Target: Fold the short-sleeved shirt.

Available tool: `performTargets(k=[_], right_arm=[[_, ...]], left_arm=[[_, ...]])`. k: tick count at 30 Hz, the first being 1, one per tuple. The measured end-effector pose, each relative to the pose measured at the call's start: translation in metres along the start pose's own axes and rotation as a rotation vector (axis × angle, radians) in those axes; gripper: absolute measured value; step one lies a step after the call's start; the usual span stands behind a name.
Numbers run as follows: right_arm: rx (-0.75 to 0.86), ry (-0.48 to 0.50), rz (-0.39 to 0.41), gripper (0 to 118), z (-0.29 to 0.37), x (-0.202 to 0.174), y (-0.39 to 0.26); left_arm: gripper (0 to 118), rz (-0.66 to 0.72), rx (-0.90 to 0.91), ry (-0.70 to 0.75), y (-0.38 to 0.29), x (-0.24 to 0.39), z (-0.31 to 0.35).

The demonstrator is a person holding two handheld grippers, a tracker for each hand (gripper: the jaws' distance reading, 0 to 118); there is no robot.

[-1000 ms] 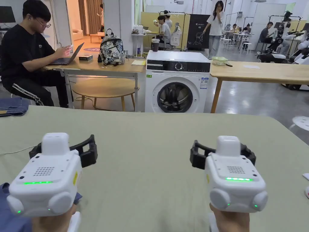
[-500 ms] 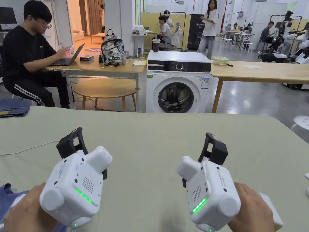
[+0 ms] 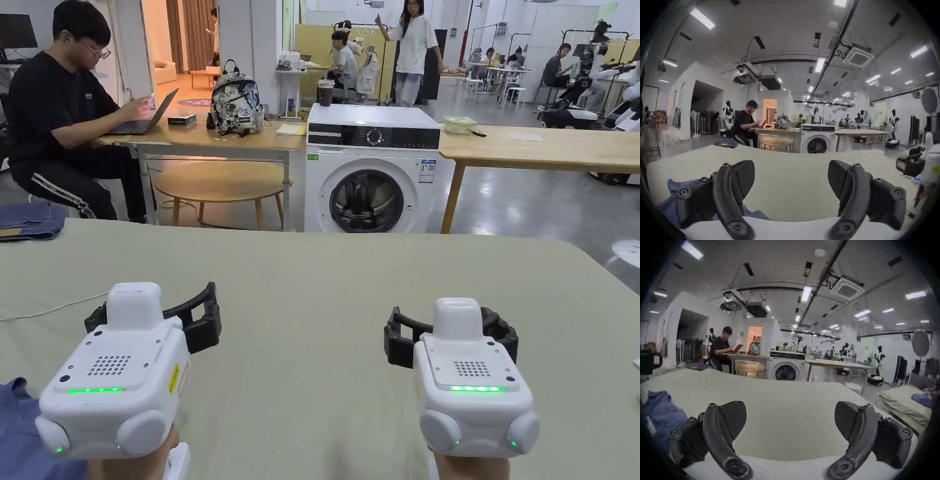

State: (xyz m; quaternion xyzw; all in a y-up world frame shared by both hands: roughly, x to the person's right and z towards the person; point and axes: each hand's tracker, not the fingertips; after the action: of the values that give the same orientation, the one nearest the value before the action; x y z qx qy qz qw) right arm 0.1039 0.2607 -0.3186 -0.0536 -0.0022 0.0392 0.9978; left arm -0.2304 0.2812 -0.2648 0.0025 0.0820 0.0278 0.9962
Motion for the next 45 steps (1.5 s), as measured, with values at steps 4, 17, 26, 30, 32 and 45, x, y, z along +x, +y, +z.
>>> performTargets(k=[4,17,26,30,32,45], right_arm=[[-0.007,0.001,-0.020,110,0.000,0.000,0.001],[-0.016,0.018,-0.056,103,0.006,-0.004,0.002],[0.011,0.001,0.005,1,0.010,-0.016,0.001],[0.004,0.001,-0.002,0,0.010,-0.013,0.005],[0.008,-0.019,0.001,0,0.011,-0.013,0.005],[-0.027,0.012,-0.026,0,0.013,-0.013,0.015]], left_arm=[[94,-0.048,0.007,0.022,0.002,0.008,0.003],[31,-0.123,0.053,0.084,0.003,0.019,0.015],[0,-0.128,0.033,0.062,0.003,0.018,0.018],[0,-0.111,0.008,0.048,0.001,0.016,0.017],[0,-0.104,0.003,0.050,0.000,0.015,0.017],[0,-0.073,-0.107,0.049,0.003,-0.007,0.017]])
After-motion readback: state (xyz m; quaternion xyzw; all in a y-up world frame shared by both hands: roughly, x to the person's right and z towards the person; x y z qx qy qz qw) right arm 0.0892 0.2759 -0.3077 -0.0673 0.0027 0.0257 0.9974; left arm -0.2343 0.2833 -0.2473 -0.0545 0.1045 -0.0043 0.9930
